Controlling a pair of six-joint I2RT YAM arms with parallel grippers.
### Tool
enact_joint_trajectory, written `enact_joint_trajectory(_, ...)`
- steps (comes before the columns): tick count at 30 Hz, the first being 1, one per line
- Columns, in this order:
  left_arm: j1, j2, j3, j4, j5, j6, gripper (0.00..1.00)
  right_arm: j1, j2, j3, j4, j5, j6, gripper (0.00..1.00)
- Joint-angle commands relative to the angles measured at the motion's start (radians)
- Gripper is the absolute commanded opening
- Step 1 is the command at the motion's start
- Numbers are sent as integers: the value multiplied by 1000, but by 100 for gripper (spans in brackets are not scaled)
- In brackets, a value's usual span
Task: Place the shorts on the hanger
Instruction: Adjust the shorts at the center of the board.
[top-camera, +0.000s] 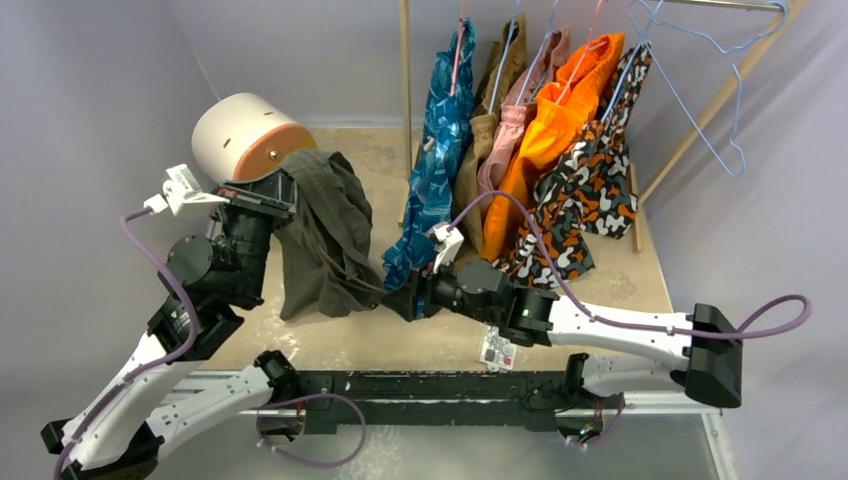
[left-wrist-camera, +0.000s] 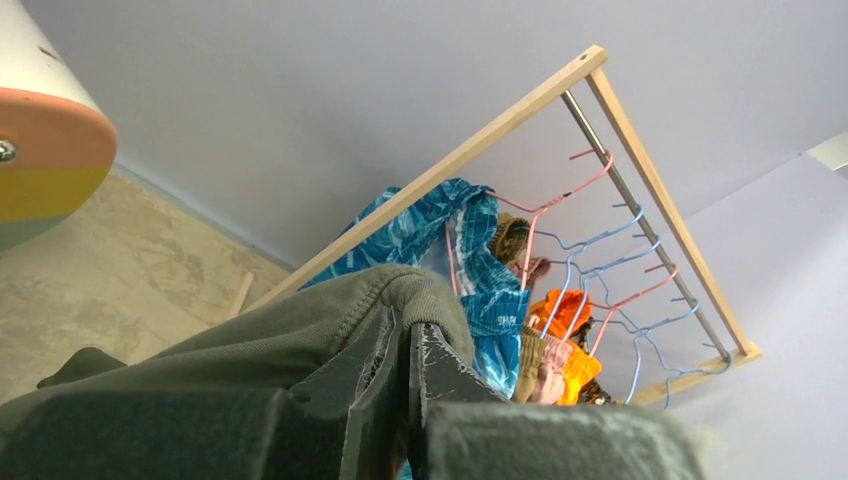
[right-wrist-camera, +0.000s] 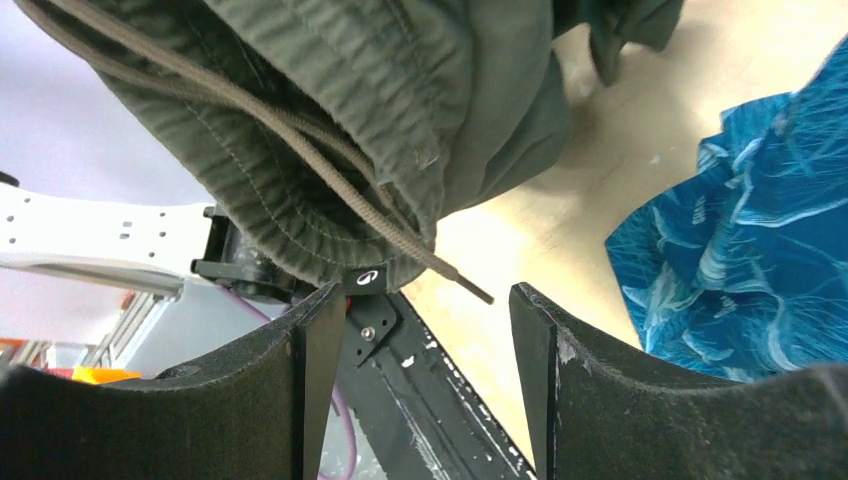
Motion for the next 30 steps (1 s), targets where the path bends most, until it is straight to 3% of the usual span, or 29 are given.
enact_joint_trajectory(1,2,12,74,128,12,4,0,-2,39,59,84,-60,13,64)
enact_joint_trajectory(12,2,25,74,142,20,-7,0,-25,73,38,148,-105,71,59)
enact_joint_trajectory(19,2,30,73,154,4,5,0,-127,45,-64,327,-249,211,58)
enact_joint_trajectory(30,2,44,75,193,-12,23,0,-131,111,-17,327,-332,206,58)
